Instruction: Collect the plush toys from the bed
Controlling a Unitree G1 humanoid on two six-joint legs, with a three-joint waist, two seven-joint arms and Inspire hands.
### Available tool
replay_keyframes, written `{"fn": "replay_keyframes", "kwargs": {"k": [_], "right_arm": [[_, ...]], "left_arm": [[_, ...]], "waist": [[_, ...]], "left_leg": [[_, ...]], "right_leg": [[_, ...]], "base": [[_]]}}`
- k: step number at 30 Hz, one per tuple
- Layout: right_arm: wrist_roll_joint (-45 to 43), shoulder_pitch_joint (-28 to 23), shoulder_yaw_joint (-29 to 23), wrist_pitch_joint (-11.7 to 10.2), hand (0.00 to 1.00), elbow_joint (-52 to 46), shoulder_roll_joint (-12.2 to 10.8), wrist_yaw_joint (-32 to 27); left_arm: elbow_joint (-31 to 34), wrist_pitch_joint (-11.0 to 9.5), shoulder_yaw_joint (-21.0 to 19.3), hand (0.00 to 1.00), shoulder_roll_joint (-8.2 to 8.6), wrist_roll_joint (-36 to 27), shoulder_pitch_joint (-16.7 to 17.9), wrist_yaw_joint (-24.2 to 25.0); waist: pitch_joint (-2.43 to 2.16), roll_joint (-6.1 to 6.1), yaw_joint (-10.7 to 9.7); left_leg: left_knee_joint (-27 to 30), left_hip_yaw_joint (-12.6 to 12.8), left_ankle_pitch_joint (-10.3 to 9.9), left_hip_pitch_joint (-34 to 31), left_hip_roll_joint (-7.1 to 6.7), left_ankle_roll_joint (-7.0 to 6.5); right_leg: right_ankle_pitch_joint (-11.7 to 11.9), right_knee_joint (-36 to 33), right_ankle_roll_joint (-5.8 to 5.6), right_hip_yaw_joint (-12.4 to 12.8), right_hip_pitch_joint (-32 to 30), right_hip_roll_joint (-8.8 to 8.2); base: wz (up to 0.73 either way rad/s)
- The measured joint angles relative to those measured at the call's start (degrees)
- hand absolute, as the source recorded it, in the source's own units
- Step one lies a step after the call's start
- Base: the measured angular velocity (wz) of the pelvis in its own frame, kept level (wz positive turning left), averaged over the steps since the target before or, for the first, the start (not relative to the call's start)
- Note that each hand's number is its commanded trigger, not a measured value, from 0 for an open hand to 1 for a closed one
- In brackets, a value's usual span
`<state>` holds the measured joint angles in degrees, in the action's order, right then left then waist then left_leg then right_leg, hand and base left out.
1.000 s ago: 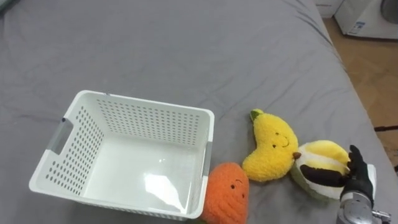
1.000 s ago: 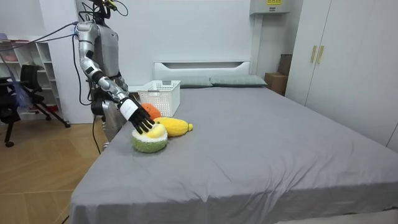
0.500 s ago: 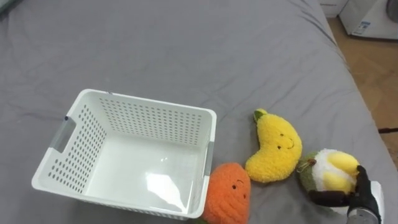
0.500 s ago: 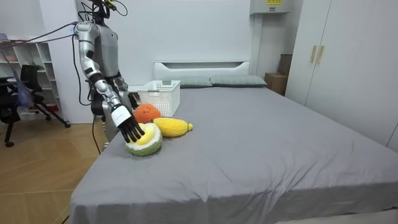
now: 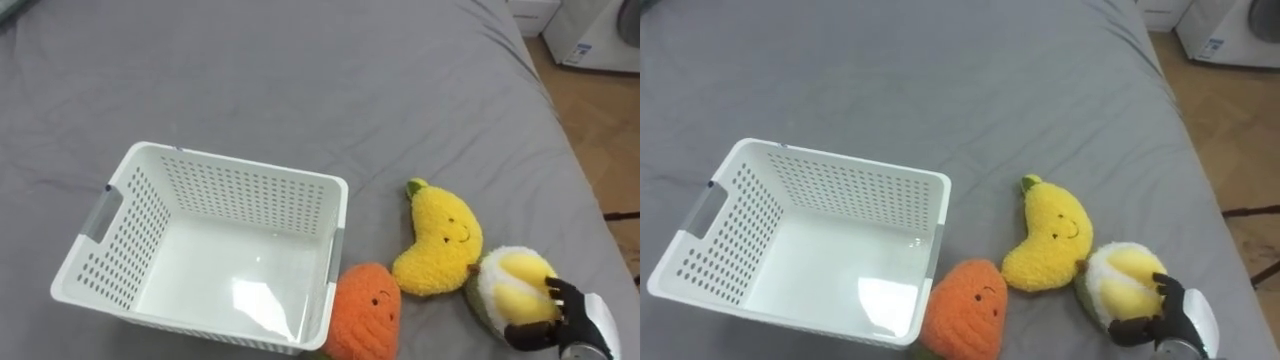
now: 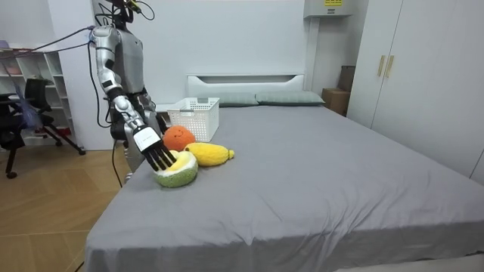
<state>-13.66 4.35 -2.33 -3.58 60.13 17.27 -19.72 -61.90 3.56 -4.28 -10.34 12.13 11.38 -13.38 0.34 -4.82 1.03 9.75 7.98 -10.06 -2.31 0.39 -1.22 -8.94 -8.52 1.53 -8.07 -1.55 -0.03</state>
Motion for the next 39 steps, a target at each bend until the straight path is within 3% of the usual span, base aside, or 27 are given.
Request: {"fn": "replay_keyframes", "kwargs": {"k": [5, 12, 15, 19, 22, 30, 34, 39], "right_arm": [[-0.89, 0.11, 0.06, 0.45, 1.00, 1.43, 0.07, -0.01], [-0.90, 0.12, 0.06, 0.57, 1.00, 1.64, 0.07, -0.06], [-0.91, 0.12, 0.06, 0.58, 1.00, 1.63, 0.08, -0.06], [-0.90, 0.09, -0.06, 0.48, 1.00, 1.41, 0.07, -0.06], [-0.87, 0.11, -0.04, 0.43, 1.00, 0.67, -0.05, -0.04], [3.12, 0.12, -0.92, 0.49, 1.00, 0.13, -0.12, -0.08], [7.28, 0.36, -1.76, 0.49, 1.00, -0.53, 0.28, -0.15], [10.29, 0.23, -1.78, 1.26, 1.00, -3.33, 0.53, -0.11]], "left_arm": [[-0.03, -0.05, 0.01, 0.00, -0.05, 1.24, -0.77, 0.35], [-0.14, -0.09, 0.05, 0.00, -0.04, 1.32, -1.01, 0.57], [-0.38, -0.09, 0.05, 0.00, -0.03, 1.35, -1.07, 0.58], [-1.14, -0.09, -0.02, 0.00, -0.02, 1.47, -1.29, 0.59], [-1.16, -0.12, -0.02, 0.00, -0.01, 1.62, -1.25, 0.52], [-0.99, -0.24, -0.07, 0.00, 0.01, 1.81, -1.18, -0.16], [-0.23, -0.24, -0.15, 0.00, -0.12, 1.81, -1.06, -0.16], [1.30, 0.23, -0.14, 0.00, -0.14, 1.80, -0.11, -0.02]], "waist": [[0.12, -0.07, 1.05], [0.18, 0.17, 0.99], [0.04, 0.31, 0.99], [-0.59, 0.58, 0.95], [-0.67, 0.60, 1.06], [-0.47, 0.12, 0.91], [0.03, -0.26, 0.93], [0.05, -0.28, 0.67]], "left_leg": [[-0.06, -0.28, -0.01, -0.17, -0.01, 0.00], [-0.12, -0.28, -0.01, -0.24, 0.16, 0.01], [-0.13, -0.30, -0.01, -0.17, 0.31, 0.01], [-0.12, -0.30, -0.01, 0.03, 0.37, 0.01], [-0.08, -0.30, 0.01, 0.23, 0.41, 0.04], [-0.29, -0.30, 0.04, 0.67, 0.28, 0.09], [-0.37, -0.30, 0.04, 0.52, -0.01, 0.09], [-0.37, 0.04, 0.04, 0.47, 0.04, 0.09]], "right_leg": [[0.00, 0.00, 0.00, -0.19, 0.03, 0.01], [0.02, -0.09, 0.01, -0.76, 0.31, 0.00], [0.04, -0.14, 0.02, -0.81, 0.40, 0.01], [0.07, -0.26, 0.04, -0.87, 0.53, 0.02], [0.09, -0.33, 0.06, -0.95, 0.73, 0.03], [0.08, -0.17, 0.05, -0.51, 1.11, 0.06], [0.08, -0.09, 0.04, -0.32, 0.81, 0.11], [0.08, -0.11, 0.03, -0.03, 0.60, 0.06]], "base": [[0.01], [0.02], [0.00], [0.00], [0.00], [0.00], [0.00], [-0.03]]}}
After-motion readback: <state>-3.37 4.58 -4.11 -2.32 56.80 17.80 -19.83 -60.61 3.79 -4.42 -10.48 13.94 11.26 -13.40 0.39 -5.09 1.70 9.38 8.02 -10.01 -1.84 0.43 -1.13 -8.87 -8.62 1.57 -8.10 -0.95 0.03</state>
